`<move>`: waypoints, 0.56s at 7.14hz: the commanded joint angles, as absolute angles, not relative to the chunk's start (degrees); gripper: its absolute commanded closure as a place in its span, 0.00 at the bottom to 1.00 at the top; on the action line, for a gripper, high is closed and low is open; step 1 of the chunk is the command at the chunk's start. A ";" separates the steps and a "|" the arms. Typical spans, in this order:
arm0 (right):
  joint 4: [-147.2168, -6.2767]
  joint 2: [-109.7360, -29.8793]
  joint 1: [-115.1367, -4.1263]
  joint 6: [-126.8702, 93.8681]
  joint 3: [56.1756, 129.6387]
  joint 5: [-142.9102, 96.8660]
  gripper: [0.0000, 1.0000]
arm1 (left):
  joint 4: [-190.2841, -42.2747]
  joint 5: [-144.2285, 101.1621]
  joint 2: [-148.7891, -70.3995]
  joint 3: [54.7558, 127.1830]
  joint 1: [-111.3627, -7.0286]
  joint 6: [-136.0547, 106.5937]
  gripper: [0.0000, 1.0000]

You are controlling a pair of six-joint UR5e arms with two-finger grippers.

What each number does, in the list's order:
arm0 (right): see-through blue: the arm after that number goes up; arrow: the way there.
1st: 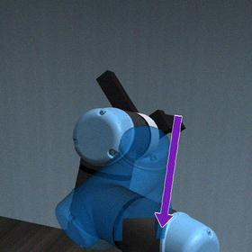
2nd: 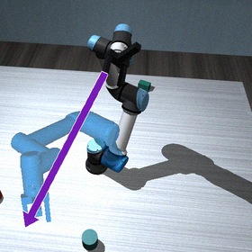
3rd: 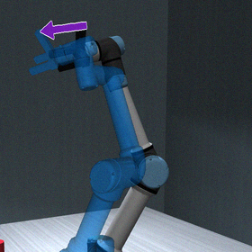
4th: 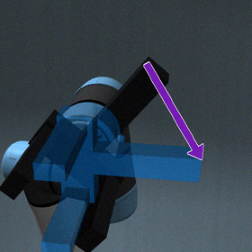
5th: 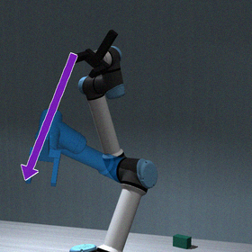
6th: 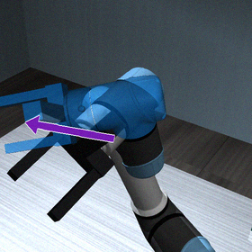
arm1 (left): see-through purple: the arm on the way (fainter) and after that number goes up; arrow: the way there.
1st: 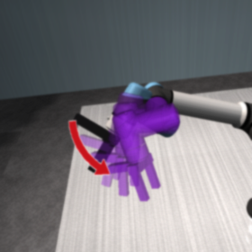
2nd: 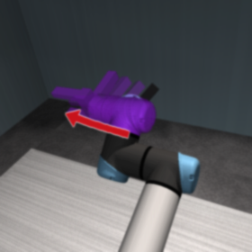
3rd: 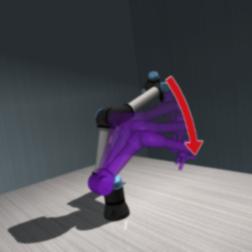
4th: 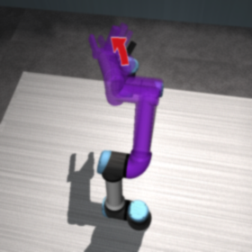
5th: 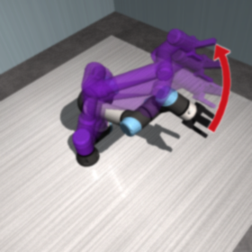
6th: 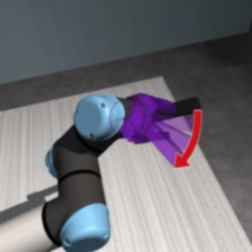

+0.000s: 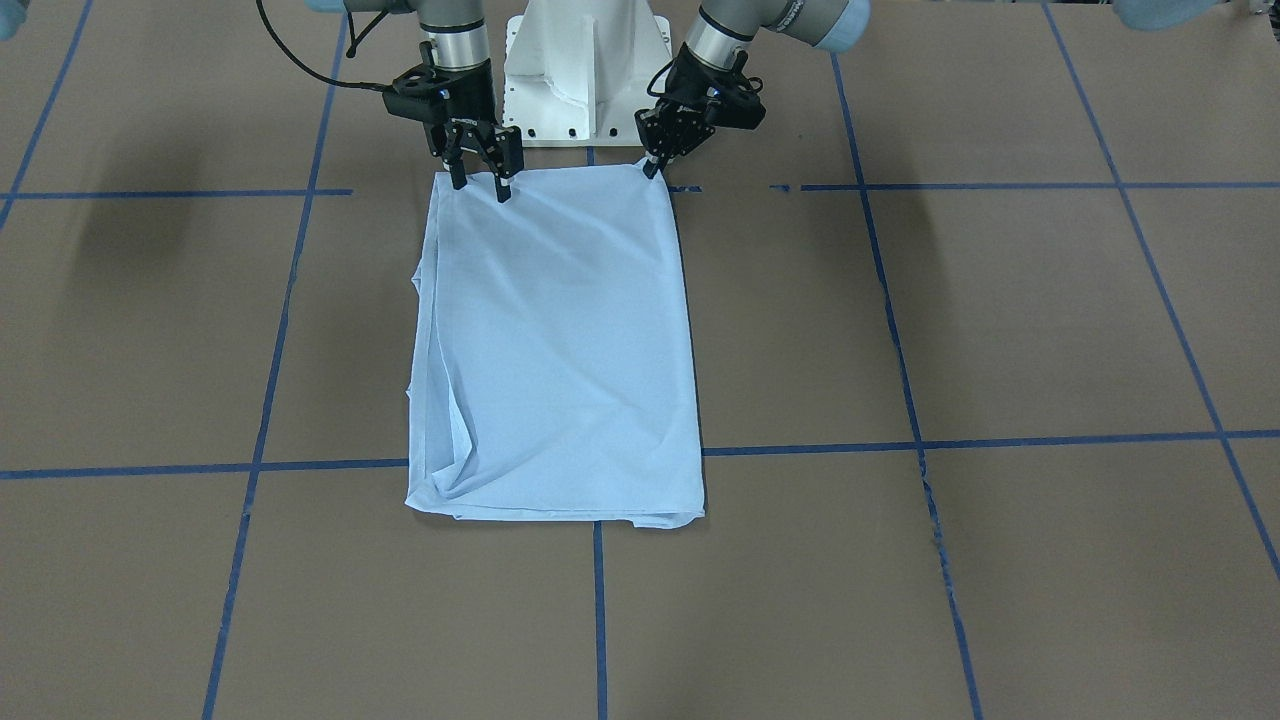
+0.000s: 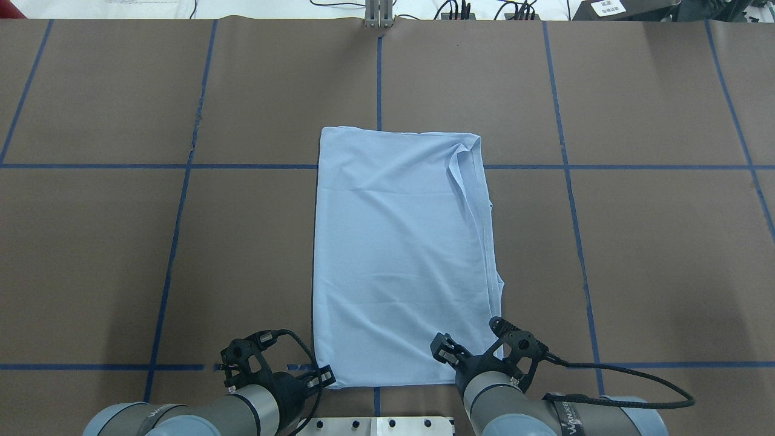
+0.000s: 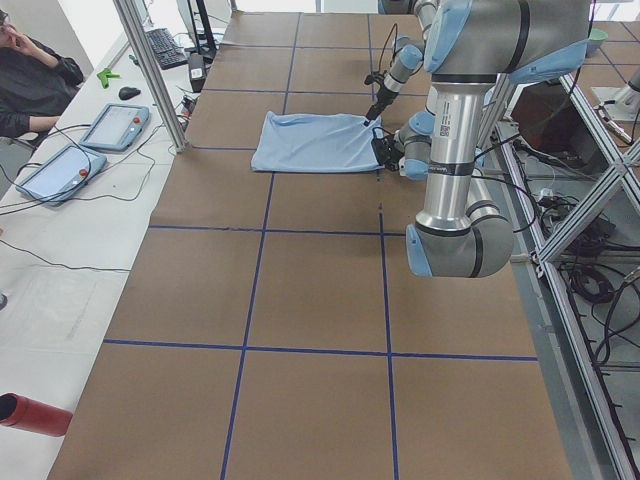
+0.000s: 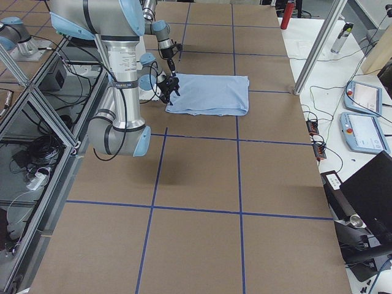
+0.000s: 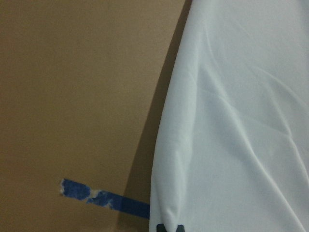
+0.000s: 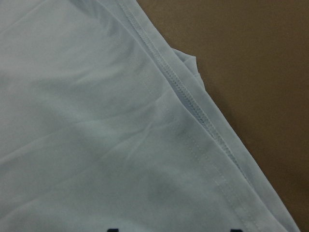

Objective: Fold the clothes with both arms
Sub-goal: 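Grasp the two near corners of the shirt with both grippers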

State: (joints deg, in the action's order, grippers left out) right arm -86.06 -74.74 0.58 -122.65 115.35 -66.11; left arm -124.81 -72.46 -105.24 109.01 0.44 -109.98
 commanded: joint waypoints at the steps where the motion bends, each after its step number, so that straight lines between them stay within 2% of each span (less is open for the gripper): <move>1: -86.22 -74.62 0.96 -122.70 114.17 -66.27 0.17 | -124.80 -72.42 -105.12 108.99 0.44 -110.13 1.00; 3: -86.22 -74.53 1.23 -122.78 113.73 -66.27 0.18 | -124.80 -72.42 -105.12 109.07 0.53 -110.30 1.00; 4: -86.13 -74.36 1.40 -122.78 113.30 -66.27 0.22 | -124.80 -72.42 -105.03 109.07 0.53 -110.30 1.00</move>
